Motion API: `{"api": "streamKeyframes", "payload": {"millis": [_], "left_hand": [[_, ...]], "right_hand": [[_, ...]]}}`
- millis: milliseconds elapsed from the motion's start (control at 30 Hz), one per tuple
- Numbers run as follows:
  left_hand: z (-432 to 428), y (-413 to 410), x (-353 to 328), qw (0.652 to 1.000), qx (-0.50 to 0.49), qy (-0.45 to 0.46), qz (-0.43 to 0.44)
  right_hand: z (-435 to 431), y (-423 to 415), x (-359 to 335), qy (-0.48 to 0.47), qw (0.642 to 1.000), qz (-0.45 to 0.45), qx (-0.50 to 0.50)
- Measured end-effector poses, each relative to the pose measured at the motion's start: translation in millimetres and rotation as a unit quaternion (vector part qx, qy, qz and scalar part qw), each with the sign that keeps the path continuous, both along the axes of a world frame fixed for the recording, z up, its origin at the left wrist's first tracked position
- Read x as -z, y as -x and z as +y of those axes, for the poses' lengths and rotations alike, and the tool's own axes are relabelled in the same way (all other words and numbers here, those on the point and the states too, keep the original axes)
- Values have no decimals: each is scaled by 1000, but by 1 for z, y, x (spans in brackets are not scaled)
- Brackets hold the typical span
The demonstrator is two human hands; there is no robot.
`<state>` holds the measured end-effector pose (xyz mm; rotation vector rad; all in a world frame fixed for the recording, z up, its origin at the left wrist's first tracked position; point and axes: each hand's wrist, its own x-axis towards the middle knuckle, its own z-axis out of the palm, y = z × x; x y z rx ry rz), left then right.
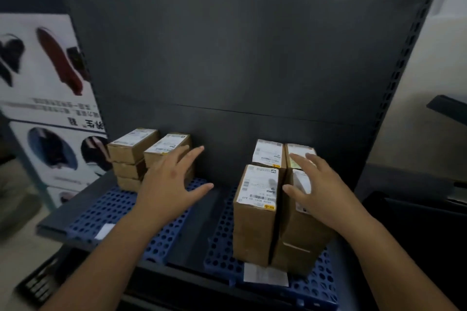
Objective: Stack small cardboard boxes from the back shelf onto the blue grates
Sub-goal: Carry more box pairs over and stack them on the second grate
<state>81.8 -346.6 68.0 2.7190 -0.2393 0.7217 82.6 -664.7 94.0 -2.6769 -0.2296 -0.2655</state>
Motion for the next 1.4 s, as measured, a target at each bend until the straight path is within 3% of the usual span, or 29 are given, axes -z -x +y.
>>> {"api": "streamKeyframes", "payload": {"millis": [200, 500, 700, 1000, 1267, 1400], "left_hand": [[65, 13, 16, 998, -55, -20, -27], [200, -30, 41, 995, -98, 8, 27], [277, -87, 71, 993, -92, 49, 61], [317, -149, 126, 995, -16, 45, 92], [299, -177, 152, 984, 39, 64, 164], [292, -187, 159, 989, 63, 46, 122]], "right_hand": [[51, 5, -1, 74, 996, -42, 4], [216, -10, -1, 32, 996, -59, -64], [295, -62, 47, -4, 1000, -16, -24], [312, -107, 120, -15, 995, 29, 92], [332, -123, 138, -86, 994, 38, 61], [339, -130, 141, -107, 990, 63, 70]]}}
